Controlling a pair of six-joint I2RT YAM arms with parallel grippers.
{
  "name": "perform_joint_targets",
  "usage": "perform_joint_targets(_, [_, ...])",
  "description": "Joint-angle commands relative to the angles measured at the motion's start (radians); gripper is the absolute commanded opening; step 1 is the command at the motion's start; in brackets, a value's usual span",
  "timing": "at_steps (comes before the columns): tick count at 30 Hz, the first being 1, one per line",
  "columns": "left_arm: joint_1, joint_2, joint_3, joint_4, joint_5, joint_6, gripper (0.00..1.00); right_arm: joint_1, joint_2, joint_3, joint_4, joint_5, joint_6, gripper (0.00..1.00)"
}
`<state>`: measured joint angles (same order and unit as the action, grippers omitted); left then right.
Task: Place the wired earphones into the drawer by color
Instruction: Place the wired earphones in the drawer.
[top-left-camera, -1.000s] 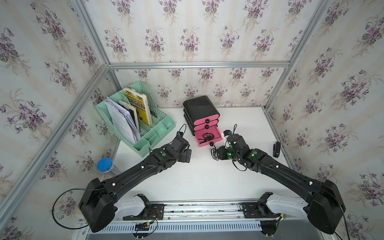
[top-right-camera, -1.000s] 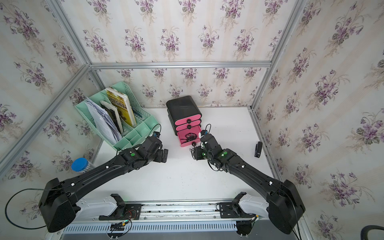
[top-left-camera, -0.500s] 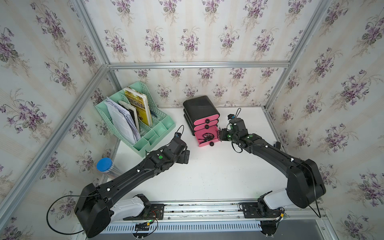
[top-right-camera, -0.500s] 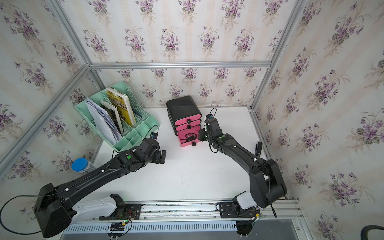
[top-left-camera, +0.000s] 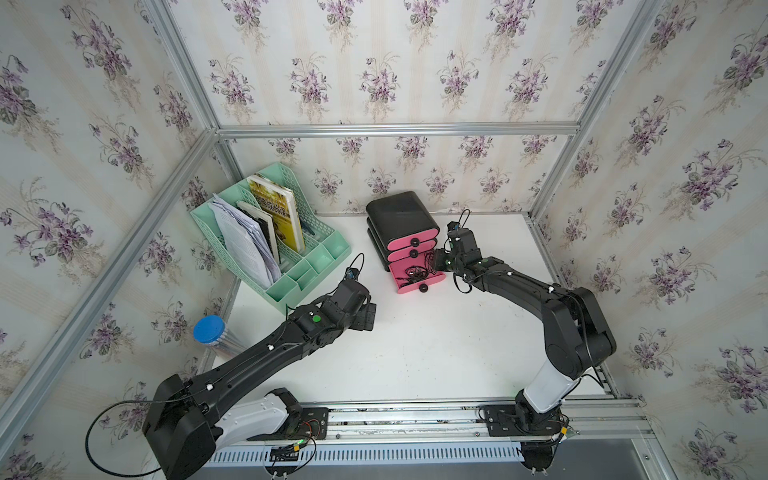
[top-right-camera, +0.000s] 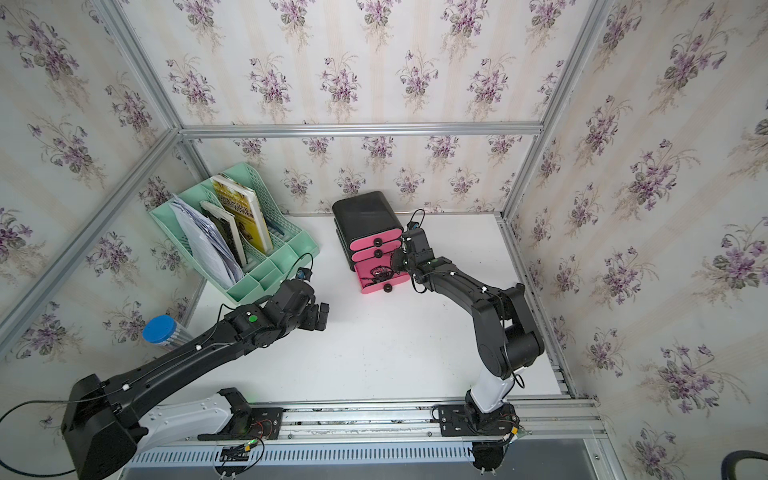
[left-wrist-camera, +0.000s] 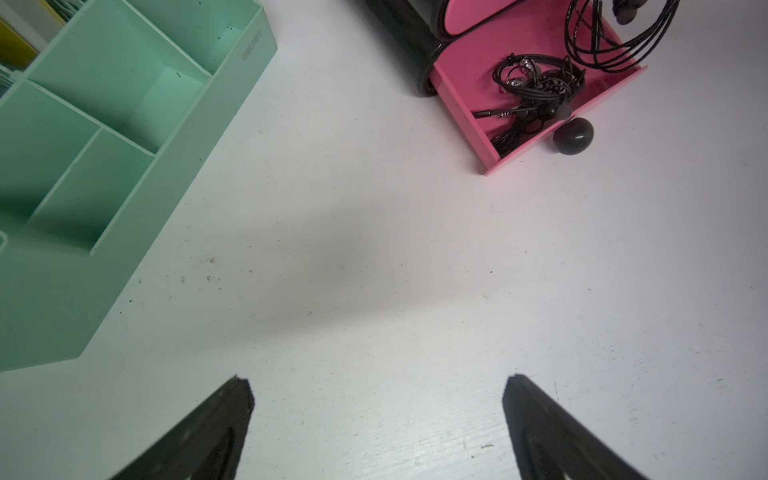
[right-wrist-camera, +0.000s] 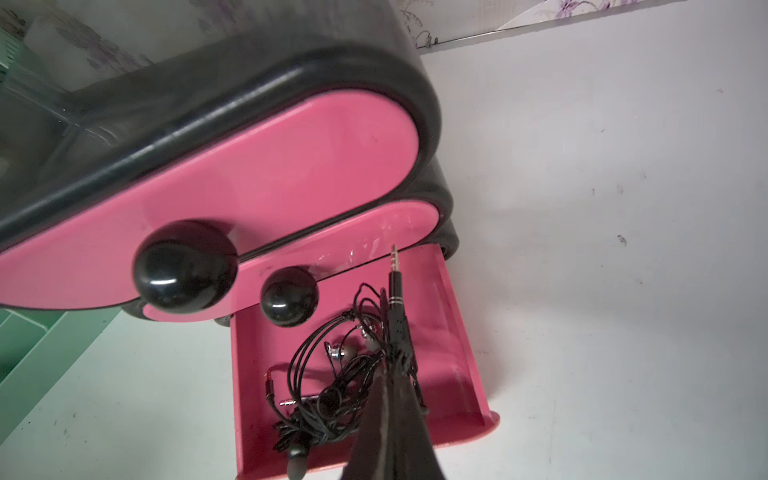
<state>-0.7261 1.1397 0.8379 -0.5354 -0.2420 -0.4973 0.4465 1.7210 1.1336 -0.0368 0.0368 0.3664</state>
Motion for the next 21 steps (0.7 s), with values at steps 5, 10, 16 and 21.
perform_joint_targets(5, [0.001,0.002,0.004,-0.009,-0.014,-0.006,0.99,0.002,0.043,-0.007,0.068,-0.030,0.047,0.00])
perform_joint_targets(10, [0.001,0.004,0.006,-0.007,-0.013,-0.007,0.99,0.002,0.065,-0.011,0.103,-0.072,0.082,0.00])
perform_joint_targets(16, [0.002,0.006,0.005,-0.007,-0.012,-0.008,0.99,0.002,0.084,-0.005,0.138,-0.157,0.135,0.12])
perform_joint_targets(21, [0.002,0.006,0.005,-0.009,-0.012,-0.008,0.99,0.003,0.073,-0.003,0.155,-0.219,0.164,0.28])
